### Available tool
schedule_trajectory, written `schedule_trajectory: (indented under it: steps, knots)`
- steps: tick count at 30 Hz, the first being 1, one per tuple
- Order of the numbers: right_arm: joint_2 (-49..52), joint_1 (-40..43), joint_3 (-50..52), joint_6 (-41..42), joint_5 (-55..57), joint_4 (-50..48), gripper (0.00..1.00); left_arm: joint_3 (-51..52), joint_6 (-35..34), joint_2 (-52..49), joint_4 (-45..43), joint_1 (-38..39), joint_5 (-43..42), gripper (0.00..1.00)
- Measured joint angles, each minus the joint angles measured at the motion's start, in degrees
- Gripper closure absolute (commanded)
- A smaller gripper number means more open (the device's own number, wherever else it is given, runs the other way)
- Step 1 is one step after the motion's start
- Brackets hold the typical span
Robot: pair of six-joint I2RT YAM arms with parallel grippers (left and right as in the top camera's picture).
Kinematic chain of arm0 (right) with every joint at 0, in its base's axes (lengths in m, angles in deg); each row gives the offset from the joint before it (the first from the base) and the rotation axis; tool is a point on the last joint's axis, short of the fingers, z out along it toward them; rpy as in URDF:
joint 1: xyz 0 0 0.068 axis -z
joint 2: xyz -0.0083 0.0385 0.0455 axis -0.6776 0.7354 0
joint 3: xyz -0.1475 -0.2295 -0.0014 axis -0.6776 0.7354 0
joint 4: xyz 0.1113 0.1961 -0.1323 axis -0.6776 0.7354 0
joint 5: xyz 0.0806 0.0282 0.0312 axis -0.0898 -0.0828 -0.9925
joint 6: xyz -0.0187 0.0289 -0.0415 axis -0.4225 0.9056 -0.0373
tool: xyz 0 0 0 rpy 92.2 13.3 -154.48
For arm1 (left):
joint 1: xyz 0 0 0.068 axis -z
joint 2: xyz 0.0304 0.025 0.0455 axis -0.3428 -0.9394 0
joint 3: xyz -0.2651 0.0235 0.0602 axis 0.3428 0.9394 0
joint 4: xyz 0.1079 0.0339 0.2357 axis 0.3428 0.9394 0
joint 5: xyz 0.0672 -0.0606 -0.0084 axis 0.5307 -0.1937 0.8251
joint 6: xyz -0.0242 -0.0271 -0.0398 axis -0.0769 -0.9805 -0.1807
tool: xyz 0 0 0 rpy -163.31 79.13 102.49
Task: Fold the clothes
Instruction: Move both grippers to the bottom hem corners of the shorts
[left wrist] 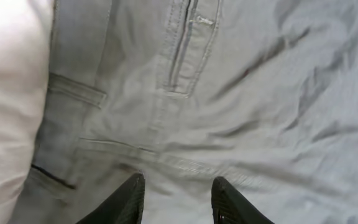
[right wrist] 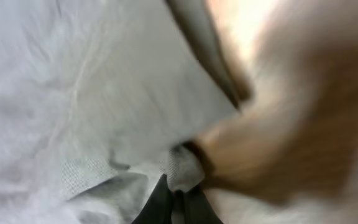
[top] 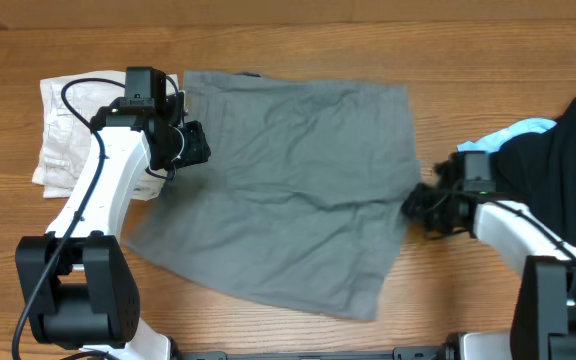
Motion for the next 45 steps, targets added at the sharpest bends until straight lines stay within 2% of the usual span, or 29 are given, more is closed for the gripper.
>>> schedule_trajectory:
  steps: [1, 3, 4, 7, 11, 16, 21, 25, 30, 37, 42, 43, 44, 45]
  knots:
    - [0.1, 1.5, -0.7, 0.0, 0.3, -1.1, 0.93, 0.0, 0.5, 0.0, 0.0, 0.0, -0.5, 0.59]
    - [0.1, 3.9, -2.5, 0.2, 0.9, -2.8, 0.54, 0.0, 1.0, 0.0, 0.0, 0.0, -1.4, 0.58]
    - [0.1, 4.8, -3.4, 0.1, 1.2, -3.5, 0.47, 0.0, 1.2, 0.0, 0.0, 0.0, -1.8, 0.58]
    - [0.1, 7.1, -6.1, -0.1, 1.6, -2.5, 0.40, 0.0, 1.4, 0.0, 0.4, 0.0, -2.6, 0.57]
    - [0.1, 9.6, -9.3, -0.2, 0.2, 6.2, 0.40, 0.0, 2.8, 0.0, 2.6, 0.0, -3.1, 0.58]
    - [-0.7, 11.4, -12.4, -1.7, -1.1, 23.2, 0.40, -0.6, 5.9, 0.0, 10.3, 0.0, -3.3, 0.58]
    - [-4.3, 10.8, -12.5, -4.1, -1.3, 35.7, 0.39, -5.8, 8.6, 0.2, 19.6, 0.0, -2.6, 0.47]
    - [-7.3, 9.6, -12.6, -5.1, -1.2, 40.4, 0.38, -9.5, 10.3, 2.7, 24.9, 0.0, -2.5, 0.39]
    - [-10.2, 9.0, -12.6, -4.8, -0.7, 47.0, 0.36, -10.3, 10.9, 10.5, 32.0, -0.1, -1.3, 0.37]
    - [-11.1, 9.0, -5.9, -2.2, -0.4, 42.9, 0.40, -10.8, 8.2, 14.9, 38.0, -0.9, 4.2, 0.33]
    - [-11.1, 7.3, 2.2, -1.7, -3.2, 36.3, 0.48, -9.9, 7.0, 14.9, 37.6, -0.9, 6.1, 0.31]
    - [-11.1, 6.6, 3.3, -1.4, -3.8, 34.8, 0.54, -9.2, 6.7, 14.9, 37.3, -1.1, 6.5, 0.30]
    - [-11.1, 5.6, 4.8, -1.0, -4.3, 33.3, 0.74, -8.3, 6.6, 14.9, 36.9, -1.3, 6.8, 0.30]
    - [-11.1, 5.0, 5.6, -1.2, -4.6, 32.3, 0.82, -6.9, 6.5, 14.9, 36.3, -1.8, 7.3, 0.29]
